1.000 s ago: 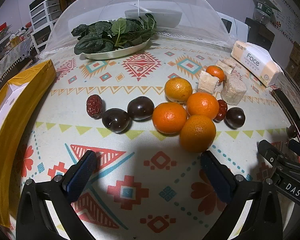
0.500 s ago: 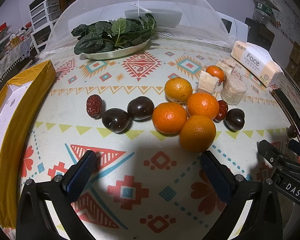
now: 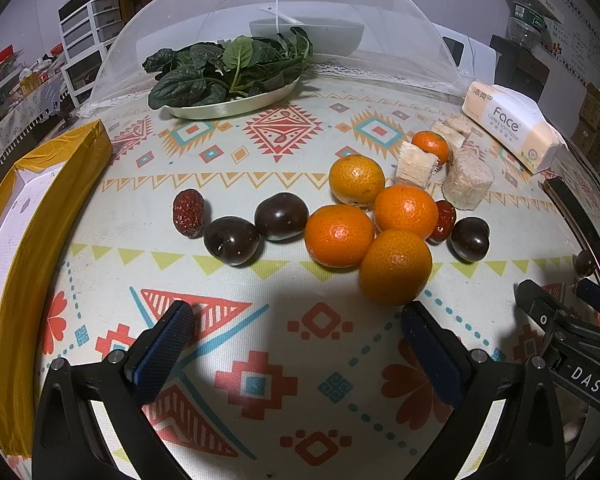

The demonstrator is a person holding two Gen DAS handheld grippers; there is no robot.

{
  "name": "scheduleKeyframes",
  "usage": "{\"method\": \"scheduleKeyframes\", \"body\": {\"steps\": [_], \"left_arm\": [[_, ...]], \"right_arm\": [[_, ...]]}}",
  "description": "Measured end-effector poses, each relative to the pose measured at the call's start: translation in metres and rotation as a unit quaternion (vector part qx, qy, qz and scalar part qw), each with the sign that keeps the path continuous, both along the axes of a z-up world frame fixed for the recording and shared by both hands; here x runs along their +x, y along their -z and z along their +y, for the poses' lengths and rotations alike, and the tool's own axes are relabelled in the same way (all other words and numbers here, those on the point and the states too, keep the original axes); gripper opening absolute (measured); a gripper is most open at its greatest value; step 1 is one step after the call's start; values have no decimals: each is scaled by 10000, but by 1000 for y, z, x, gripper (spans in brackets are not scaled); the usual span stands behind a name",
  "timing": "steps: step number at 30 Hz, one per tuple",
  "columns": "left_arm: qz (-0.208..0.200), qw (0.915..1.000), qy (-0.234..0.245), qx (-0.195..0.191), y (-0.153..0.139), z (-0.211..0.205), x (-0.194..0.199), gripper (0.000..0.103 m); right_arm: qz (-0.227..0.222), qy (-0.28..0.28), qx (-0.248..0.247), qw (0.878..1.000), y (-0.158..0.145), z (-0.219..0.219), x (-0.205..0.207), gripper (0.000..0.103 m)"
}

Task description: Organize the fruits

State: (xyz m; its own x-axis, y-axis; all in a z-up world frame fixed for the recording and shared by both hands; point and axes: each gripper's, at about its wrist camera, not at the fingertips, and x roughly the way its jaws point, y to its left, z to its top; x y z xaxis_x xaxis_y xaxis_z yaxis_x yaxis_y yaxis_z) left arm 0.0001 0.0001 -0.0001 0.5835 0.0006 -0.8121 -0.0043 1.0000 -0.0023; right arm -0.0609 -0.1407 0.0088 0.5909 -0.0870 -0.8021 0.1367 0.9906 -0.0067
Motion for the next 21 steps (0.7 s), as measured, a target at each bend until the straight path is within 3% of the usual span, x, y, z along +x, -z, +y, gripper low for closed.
{"method": "scheduleKeyframes", "body": {"steps": [9,18,21], "left_arm": [[53,9999,93,1,0,0,-1,103],[246,9978,617,10,-2,1,-11,103],[165,9970,735,-174,-5,10,-23,102]], "right_arm": [[26,-66,26,10000,0,0,0,103],[297,-91,67,9995,-1,-1,-7,103],[295,-63,42,9995,-1,2,-11,103]]}}
